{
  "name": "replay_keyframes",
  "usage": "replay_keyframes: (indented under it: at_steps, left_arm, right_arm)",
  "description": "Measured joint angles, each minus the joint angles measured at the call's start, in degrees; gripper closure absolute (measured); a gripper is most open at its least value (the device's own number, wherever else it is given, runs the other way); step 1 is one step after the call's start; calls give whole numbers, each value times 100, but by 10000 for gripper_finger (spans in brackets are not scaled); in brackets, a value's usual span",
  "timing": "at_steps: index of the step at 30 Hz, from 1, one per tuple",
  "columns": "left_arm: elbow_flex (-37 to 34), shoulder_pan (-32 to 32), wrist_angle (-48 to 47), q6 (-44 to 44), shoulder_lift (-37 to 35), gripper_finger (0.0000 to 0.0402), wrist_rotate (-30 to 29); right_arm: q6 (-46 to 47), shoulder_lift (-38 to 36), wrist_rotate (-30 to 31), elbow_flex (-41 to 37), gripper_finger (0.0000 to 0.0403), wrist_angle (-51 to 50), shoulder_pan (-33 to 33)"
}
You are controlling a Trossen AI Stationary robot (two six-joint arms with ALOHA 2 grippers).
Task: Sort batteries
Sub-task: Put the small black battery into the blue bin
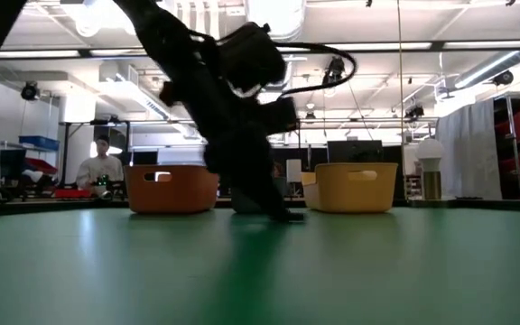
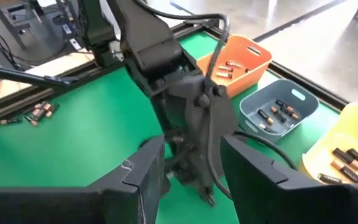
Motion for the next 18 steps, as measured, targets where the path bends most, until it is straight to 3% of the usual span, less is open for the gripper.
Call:
replay_keyframes:
  at_steps: [5,10,13,18]
  left_arm:
    - [30,338,-285,393,-1138,392,-750]
    - [12,998,-520,602,-1706,394,-809]
    - [40,1596,-424,570,-1769,394,-643]
    - [266,2359,-906,435,-1181,395,-561]
  right_arm:
    - [-200,-162,32,54,262,-14,-12]
    - [-392,-211,179,54,268,-32,-65]
    - [-422,-211,193,53,269,-29,-123]
    - [-413,-196,166,51,262,-22,-186]
